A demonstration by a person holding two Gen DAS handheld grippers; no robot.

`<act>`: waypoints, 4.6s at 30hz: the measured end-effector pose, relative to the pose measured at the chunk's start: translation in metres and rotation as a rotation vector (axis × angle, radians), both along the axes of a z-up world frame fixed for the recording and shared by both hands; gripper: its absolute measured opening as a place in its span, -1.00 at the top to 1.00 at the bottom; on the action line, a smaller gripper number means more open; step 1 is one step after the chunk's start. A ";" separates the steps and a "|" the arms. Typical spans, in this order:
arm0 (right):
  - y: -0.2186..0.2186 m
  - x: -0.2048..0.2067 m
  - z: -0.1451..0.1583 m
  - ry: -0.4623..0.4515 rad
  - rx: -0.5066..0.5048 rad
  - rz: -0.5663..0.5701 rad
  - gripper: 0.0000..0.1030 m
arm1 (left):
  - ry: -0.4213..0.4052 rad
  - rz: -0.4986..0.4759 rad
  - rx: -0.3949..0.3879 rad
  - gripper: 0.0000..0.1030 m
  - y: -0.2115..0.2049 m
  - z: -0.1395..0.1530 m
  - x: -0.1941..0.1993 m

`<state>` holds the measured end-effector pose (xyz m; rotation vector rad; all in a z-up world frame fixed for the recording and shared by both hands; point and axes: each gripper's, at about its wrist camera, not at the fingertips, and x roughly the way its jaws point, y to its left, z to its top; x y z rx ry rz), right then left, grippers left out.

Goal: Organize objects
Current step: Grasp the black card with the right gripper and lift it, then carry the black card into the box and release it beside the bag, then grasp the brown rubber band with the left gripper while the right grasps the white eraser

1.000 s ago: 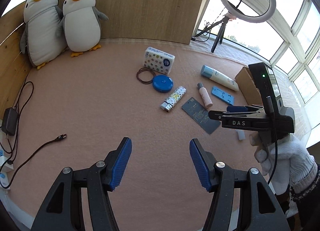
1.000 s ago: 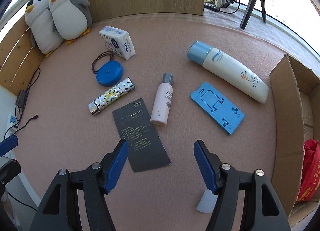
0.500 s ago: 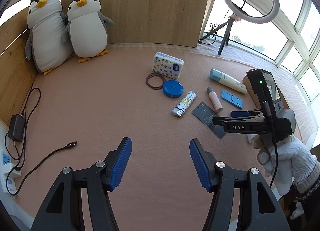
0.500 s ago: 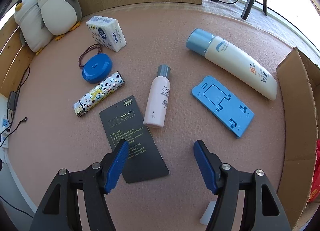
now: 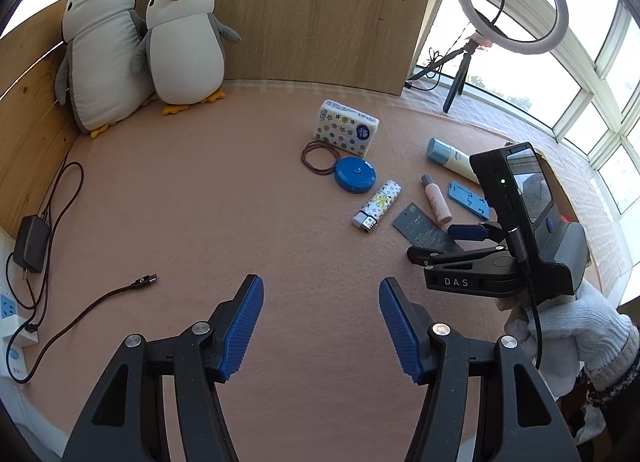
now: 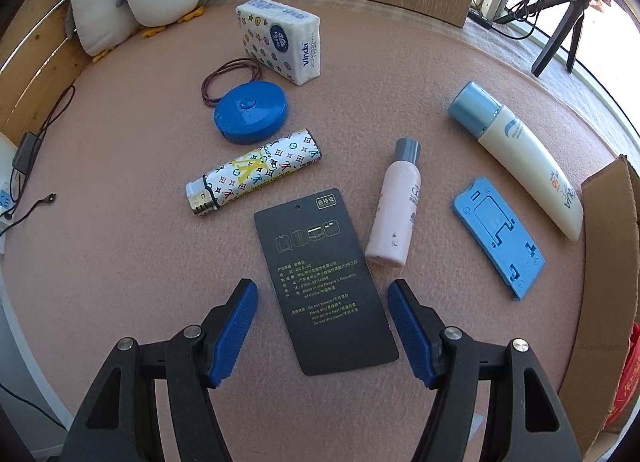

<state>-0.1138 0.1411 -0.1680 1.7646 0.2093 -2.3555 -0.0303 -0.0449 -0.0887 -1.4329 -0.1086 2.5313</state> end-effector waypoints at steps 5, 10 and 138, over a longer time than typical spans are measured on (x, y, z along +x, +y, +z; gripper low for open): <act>-0.007 0.003 0.003 0.003 0.007 0.018 -0.05 | -0.004 0.009 0.004 -0.24 -0.002 -0.001 0.001; -0.008 0.007 0.004 0.003 -0.006 0.028 0.10 | -0.012 0.015 0.016 -0.24 -0.001 -0.004 0.001; 0.117 0.120 0.079 0.201 -0.069 -0.318 -0.23 | -0.135 0.118 -0.047 0.16 0.033 -0.088 -0.213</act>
